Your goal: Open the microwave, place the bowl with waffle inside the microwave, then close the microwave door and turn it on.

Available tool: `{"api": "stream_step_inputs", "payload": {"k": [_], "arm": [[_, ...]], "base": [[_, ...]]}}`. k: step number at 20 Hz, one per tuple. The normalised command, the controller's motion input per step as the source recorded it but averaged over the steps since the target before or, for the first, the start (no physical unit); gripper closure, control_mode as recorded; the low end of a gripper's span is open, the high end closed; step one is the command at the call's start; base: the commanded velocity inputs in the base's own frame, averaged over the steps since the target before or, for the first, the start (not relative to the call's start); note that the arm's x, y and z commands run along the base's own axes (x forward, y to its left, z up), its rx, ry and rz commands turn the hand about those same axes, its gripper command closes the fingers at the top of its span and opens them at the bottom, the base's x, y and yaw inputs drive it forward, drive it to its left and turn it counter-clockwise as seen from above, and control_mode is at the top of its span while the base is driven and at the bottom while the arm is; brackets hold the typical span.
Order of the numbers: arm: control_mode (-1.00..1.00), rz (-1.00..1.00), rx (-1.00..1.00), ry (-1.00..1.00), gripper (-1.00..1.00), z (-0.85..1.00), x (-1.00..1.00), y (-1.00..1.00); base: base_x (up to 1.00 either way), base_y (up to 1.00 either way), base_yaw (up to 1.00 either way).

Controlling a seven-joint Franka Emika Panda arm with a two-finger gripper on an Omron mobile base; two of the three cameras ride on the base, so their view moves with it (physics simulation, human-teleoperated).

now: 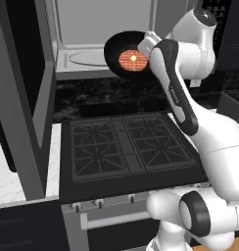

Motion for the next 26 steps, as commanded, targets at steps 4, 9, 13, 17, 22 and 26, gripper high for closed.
{"api": "stream_step_inputs", "payload": {"k": [4, 9, 13, 17, 22, 26], "arm": [[-1.0, -0.11, 0.0, 0.0, 1.0, 0.0, 0.71, 0.19], [-1.0, -0.06, 0.0, 0.0, 1.0, 0.0, 0.61, 0.1], [-1.0, -0.02, 0.0, 0.0, 1.0, 0.0, 0.48, 0.13], [-1.0, 0.0, 0.0, 0.0, 1.0, 0.0, 0.45, 0.19], [-1.0, 0.0, 0.0, 0.0, 1.0, 0.0, 0.58, 0.15], [-1.0, 0.0, 0.0, 0.0, 1.0, 0.0, 0.61, 0.11]], "base": [[0.0, 0.0, 0.0], [0.0, 0.0, 0.0], [0.0, 0.0, 0.0], [0.0, 0.0, 0.0], [0.0, 0.0, 0.0], [0.0, 0.0, 0.0]]}}
